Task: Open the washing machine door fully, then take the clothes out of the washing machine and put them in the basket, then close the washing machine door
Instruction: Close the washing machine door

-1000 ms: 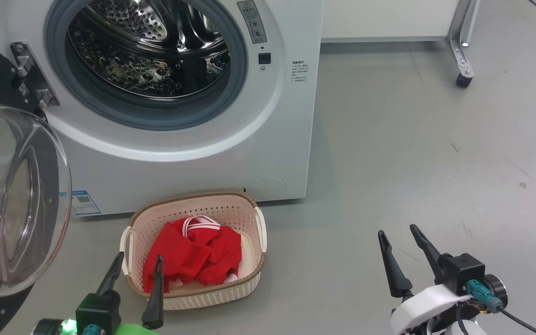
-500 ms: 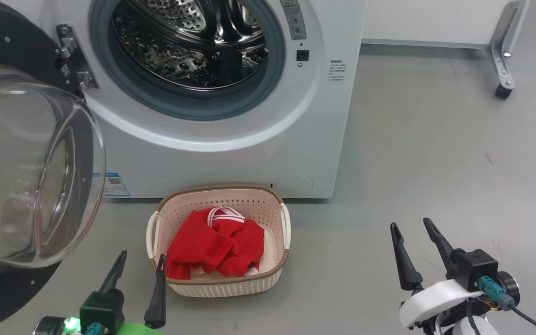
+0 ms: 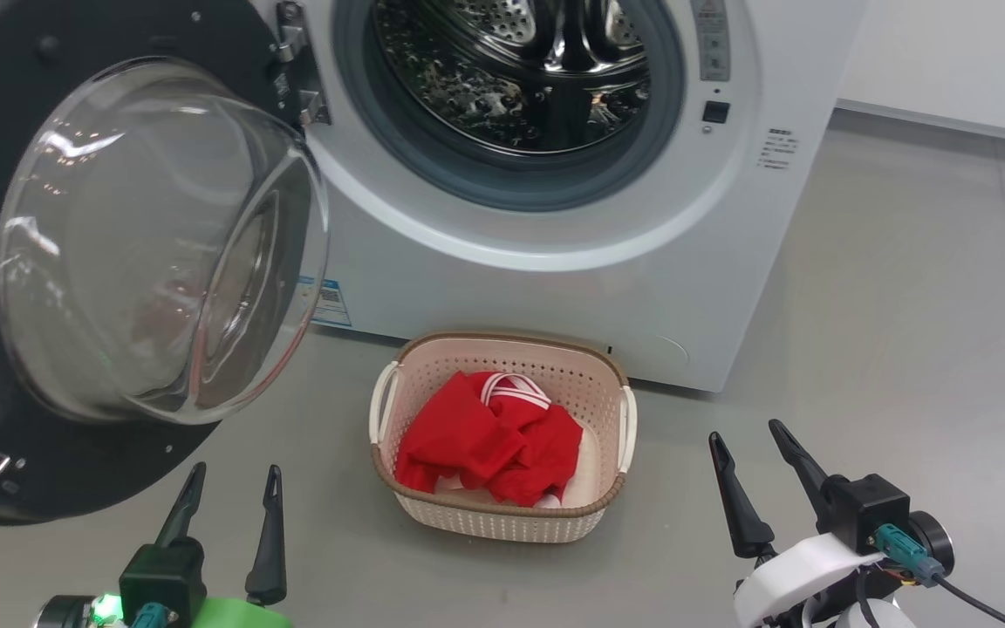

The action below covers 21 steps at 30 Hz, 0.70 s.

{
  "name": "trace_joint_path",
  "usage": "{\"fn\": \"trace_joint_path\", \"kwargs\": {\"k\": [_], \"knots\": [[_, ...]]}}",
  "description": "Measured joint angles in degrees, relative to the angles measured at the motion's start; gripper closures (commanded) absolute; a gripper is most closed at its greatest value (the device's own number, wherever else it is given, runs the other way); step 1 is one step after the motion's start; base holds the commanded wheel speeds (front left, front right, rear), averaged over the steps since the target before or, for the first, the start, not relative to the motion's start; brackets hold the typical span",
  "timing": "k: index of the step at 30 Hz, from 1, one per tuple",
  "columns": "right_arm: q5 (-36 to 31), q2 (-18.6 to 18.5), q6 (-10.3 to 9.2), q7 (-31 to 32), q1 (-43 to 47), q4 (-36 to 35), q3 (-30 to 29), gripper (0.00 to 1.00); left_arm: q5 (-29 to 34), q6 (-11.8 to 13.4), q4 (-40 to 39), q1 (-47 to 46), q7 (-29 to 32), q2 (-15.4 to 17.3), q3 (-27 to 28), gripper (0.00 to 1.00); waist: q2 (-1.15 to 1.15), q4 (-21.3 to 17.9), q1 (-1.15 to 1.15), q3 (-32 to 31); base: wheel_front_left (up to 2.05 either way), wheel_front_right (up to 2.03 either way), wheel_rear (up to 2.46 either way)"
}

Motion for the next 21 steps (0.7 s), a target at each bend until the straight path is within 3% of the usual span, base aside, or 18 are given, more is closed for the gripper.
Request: {"fn": "trace_joint_path", "kwargs": {"k": [14, 21], "knots": [[-0.27, 0.04, 0.37, 0.0, -0.24, 0.32, 1.29, 0.0, -0.85, 0.25, -0.18, 0.11, -0.53, -0.22, 1.02, 0.0, 0.0, 11.21, 0.0, -0.16, 0.0, 0.0, 0.0], [-0.43, 0.09, 0.89, 0.01, -2.11, 1.3, 2.93, 0.0, -1.52, 0.48, -0.41, 0.45, -1.2, -0.29, 2.38, 0.0, 0.0, 14.63, 0.0, 0.5, 0.0, 0.0, 0.0]]}}
